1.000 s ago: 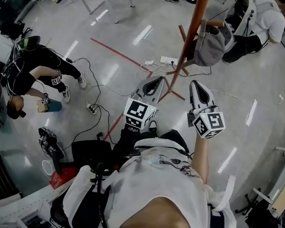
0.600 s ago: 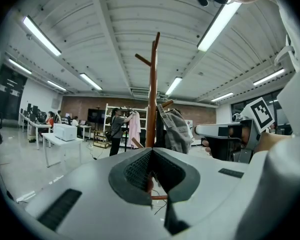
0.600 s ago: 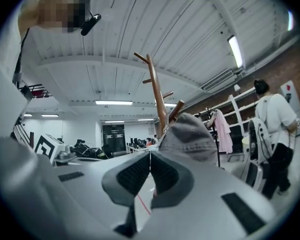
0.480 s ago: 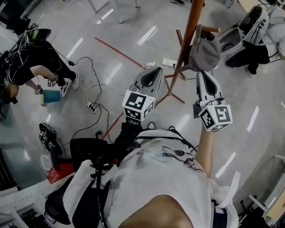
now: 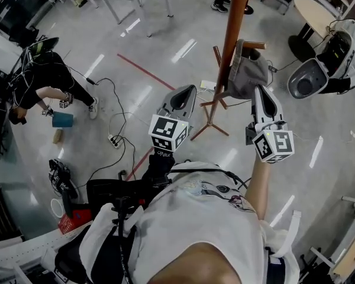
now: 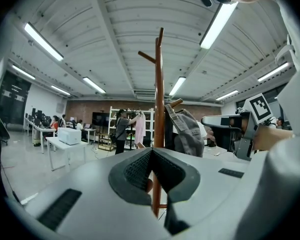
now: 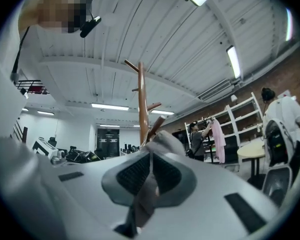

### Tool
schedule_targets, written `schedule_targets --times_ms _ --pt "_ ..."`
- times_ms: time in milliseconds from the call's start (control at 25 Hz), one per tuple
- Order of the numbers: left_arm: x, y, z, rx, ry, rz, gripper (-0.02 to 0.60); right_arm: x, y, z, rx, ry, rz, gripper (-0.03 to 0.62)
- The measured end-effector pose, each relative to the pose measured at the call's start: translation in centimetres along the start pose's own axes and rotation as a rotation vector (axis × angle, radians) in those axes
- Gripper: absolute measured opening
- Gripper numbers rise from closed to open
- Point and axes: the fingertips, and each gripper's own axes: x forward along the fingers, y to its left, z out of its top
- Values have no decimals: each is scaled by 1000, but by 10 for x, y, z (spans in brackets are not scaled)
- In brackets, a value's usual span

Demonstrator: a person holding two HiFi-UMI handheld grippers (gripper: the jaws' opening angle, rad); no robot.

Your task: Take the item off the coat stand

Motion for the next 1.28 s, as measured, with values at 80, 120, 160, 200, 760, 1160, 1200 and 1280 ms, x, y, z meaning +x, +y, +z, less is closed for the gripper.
schedule_targets --times_ms 80,120,160,200,760,1160,1200,1280 --pt "4 0 2 7 0 3 2 -2 -12 6 0 -19 -26 5" --pt "6 -1 2 10 0 5 2 -3 -19 8 2 -27 -37 5" --pt "8 -2 3 12 0 5 2 -4 -25 9 4 -33 -47 6" --pt "10 -3 3 14 0 5 2 -5 -30 10 5 -37 -54 17" --pt "18 -2 1 14 7 7 2 15 -45 -33 54 112 17 247" --pt "16 6 -1 2 13 28 2 20 -39 -43 117 120 89 83" --pt "15 6 -2 2 14 27 2 19 -37 -43 121 116 96 73" --pt "16 4 -3 2 15 26 1 18 -35 -42 117 109 109 61"
